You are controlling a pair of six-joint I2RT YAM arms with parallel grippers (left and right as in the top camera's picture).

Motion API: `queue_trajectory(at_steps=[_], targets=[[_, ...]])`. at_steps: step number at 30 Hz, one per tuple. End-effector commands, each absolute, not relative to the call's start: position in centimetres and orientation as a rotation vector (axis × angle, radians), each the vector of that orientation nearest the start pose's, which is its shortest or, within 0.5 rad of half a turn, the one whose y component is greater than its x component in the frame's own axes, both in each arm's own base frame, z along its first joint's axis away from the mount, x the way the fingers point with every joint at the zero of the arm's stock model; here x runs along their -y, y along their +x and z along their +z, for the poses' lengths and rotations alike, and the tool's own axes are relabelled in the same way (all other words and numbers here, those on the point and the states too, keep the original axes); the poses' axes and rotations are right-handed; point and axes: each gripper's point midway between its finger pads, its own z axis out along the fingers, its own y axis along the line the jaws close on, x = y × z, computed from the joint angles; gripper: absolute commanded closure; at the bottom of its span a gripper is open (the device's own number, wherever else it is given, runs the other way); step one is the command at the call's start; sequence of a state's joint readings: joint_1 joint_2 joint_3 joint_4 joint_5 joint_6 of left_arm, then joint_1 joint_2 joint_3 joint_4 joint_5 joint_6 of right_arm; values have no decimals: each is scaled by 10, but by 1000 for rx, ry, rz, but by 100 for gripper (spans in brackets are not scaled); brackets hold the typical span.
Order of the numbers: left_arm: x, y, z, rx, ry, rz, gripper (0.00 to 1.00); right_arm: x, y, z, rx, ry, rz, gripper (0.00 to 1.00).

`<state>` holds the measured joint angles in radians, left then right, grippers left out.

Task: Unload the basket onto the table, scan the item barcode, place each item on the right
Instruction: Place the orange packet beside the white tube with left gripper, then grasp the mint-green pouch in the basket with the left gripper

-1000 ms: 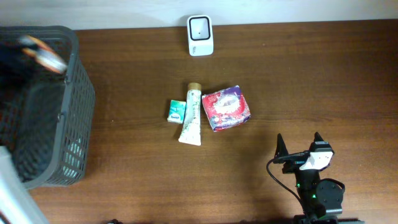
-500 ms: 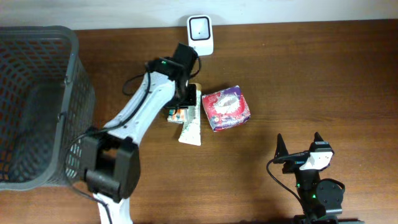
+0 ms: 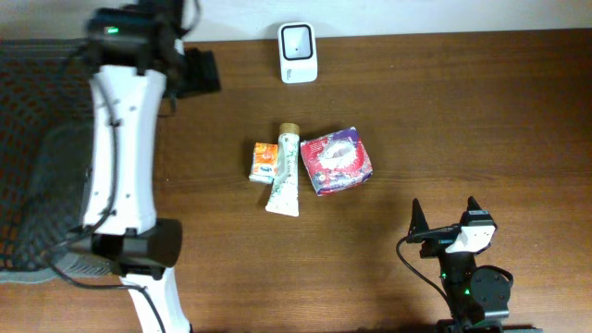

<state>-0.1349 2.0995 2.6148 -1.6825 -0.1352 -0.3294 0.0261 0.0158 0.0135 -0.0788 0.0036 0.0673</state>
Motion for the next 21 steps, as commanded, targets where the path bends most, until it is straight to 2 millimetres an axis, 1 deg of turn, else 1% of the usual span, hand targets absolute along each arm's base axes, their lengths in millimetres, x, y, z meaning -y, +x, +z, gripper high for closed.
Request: queue_trajectory(at_steps=[1,2,3,4,5,6,7,8,9,10,11,12,13,15,16,17,18,19,20,21], targets=[[0,411,344,-2581,-246,-28,1,-6,246,154,-1656,33,60,1],[-15,402,357,-2545,-268,-12,1,-6,246,154,-1656,33,60,1],[-40,385,380,-2476,-324,15,1,-6,246,154,-1656,33,60,1],[-58,371,395,-2427,-372,55,1,-6,246,154,-1656,33,60,1],[-80,357,407,-2386,-424,130,1,-6,246,154,-1656,33,60,1],[-108,345,412,-2354,-519,170,1,-6,246,154,-1656,33,60,1],[-137,336,408,-2346,-624,186,1,-6,246,154,-1656,33,60,1],[-164,327,394,-2365,-731,176,1,-6,246,154,-1656,33,60,1],[-195,311,361,-2443,-868,167,0,-6,246,154,-1656,33,60,1],[-209,300,331,-2526,-942,136,0,-6,246,154,-1656,33,60,1],[-211,294,306,-2599,-963,47,1,-6,246,154,-1656,33,60,1],[-207,292,276,-2677,-928,-100,2,-6,246,154,-1656,33,60,1],[-205,288,249,-2735,-909,-190,2,-6,246,154,-1656,33,60,1],[-200,277,194,-2848,-925,-273,1,-6,246,154,-1656,33,60,1],[-192,266,163,-2919,-958,-320,0,-6,246,154,-1656,33,60,1],[-187,260,149,-2953,-957,-345,0,-6,246,154,-1656,33,60,1],[-180,253,130,-2995,-937,-378,0,-6,246,154,-1656,33,60,1],[-177,249,118,-3016,-914,-393,1,-6,246,154,-1656,33,60,1],[-178,241,105,-3056,-914,-359,1,-6,246,154,-1656,33,60,1],[-180,234,97,-3086,-920,-318,0,-6,246,154,-1656,33,60,1]])
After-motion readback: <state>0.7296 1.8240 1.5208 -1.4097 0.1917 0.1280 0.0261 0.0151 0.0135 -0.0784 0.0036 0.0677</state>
